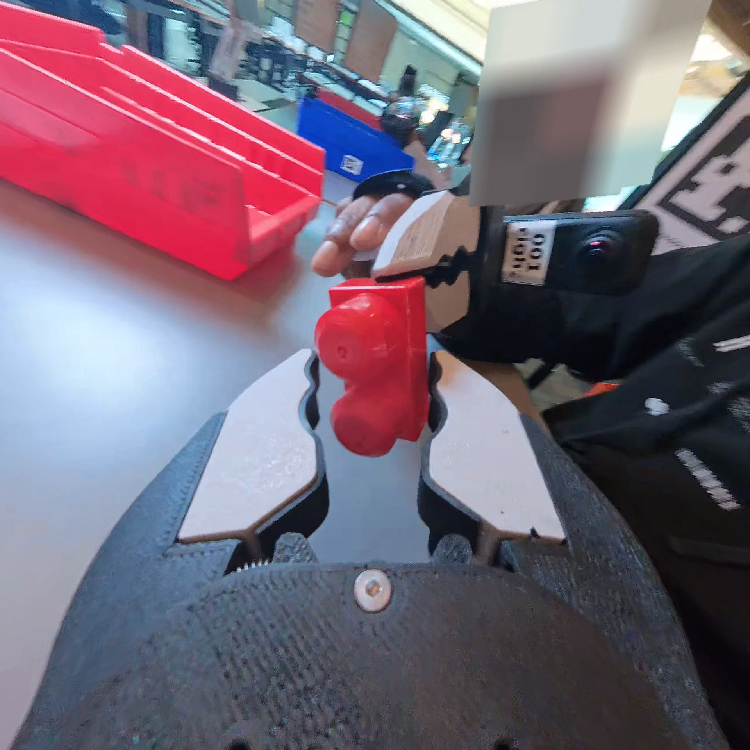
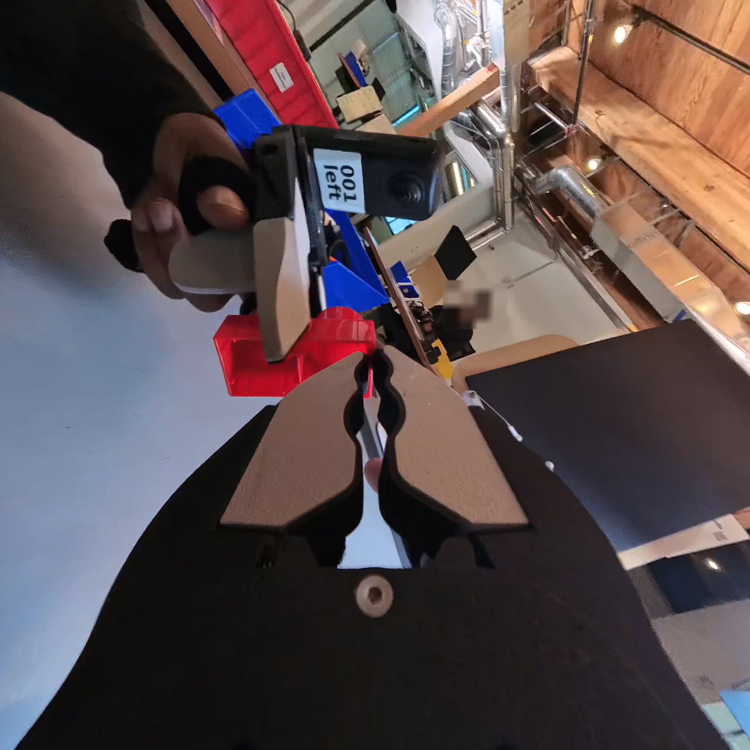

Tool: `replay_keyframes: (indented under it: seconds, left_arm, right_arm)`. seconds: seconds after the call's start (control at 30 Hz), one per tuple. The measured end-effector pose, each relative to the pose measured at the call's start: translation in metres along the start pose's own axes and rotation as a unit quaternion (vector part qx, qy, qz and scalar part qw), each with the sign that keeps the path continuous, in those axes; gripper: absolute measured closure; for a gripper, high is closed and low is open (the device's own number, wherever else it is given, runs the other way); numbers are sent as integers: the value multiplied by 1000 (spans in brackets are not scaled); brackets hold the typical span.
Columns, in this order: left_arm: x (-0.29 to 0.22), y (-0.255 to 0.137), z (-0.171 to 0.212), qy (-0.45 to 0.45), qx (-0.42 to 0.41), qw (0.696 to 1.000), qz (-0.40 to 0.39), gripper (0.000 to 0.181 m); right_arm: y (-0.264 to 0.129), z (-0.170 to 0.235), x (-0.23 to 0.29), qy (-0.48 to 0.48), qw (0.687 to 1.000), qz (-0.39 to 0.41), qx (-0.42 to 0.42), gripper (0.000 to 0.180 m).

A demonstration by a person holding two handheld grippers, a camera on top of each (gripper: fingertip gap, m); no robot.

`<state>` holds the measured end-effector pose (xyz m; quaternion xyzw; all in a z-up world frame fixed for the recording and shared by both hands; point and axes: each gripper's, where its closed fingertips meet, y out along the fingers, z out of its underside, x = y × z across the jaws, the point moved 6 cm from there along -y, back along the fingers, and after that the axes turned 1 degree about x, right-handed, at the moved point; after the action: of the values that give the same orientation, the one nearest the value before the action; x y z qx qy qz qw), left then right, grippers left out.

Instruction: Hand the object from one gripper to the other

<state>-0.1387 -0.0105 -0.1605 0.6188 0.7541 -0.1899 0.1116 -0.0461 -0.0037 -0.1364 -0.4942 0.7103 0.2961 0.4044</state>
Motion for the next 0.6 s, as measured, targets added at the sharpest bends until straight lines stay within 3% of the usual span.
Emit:
replay_keyframes:
  seconds: [0.07,0.17,0.3,0.47,0.6]
  left_arm:
    - [0,-1,-2,-8,-7,1000,5,139]
    - [8,-3,-6,34,-1,997,-70,140]
    - [22,-15,-14,117,-8,968,-221,141]
    - [33,-24,-17,272,43,864,-422,141]
    - [29,-15,-17,373,91,779,-496,140]
  right_arm:
    - [0,3,-1,20,1000,-1,5,178]
    - [3,14,-6,124,992,-18,17,175]
    - [4,27,-21,333,940,-76,16,150]
    - [12,38,-24,517,845,-122,60,131]
    - [20,31,-17,583,798,-131,73,123]
